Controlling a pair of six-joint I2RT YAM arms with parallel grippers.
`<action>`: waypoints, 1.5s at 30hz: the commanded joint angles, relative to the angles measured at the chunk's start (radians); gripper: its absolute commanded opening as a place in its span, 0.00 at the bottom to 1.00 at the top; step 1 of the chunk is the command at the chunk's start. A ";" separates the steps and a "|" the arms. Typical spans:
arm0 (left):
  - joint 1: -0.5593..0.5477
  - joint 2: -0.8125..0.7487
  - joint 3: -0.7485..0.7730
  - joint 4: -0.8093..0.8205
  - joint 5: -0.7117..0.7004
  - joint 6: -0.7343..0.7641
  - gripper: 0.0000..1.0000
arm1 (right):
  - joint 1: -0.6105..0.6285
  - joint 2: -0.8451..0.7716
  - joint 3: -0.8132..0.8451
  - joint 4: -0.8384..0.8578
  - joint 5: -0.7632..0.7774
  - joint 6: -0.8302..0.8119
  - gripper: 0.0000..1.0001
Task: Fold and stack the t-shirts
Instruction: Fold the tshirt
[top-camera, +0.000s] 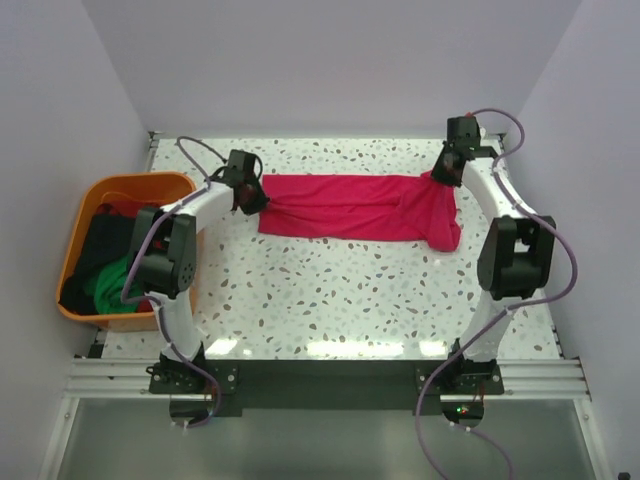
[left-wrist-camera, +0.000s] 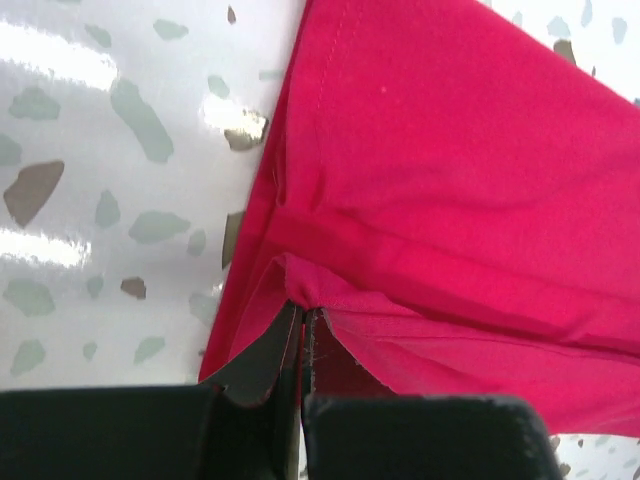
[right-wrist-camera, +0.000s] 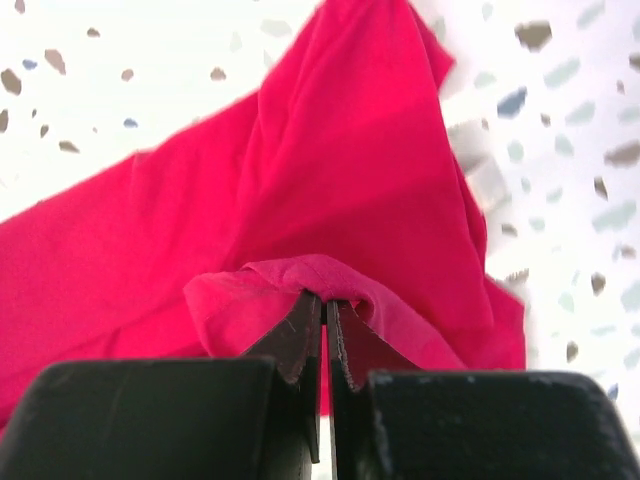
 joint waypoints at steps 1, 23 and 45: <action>0.023 0.060 0.089 -0.001 -0.005 0.030 0.00 | -0.010 0.106 0.125 0.049 -0.002 -0.107 0.00; -0.054 0.006 0.108 0.000 -0.025 0.075 1.00 | 0.130 -0.090 -0.128 -0.069 0.204 -0.352 0.99; 0.005 0.167 -0.013 0.080 0.043 0.071 1.00 | -0.078 0.019 -0.183 -0.146 0.475 -0.315 0.98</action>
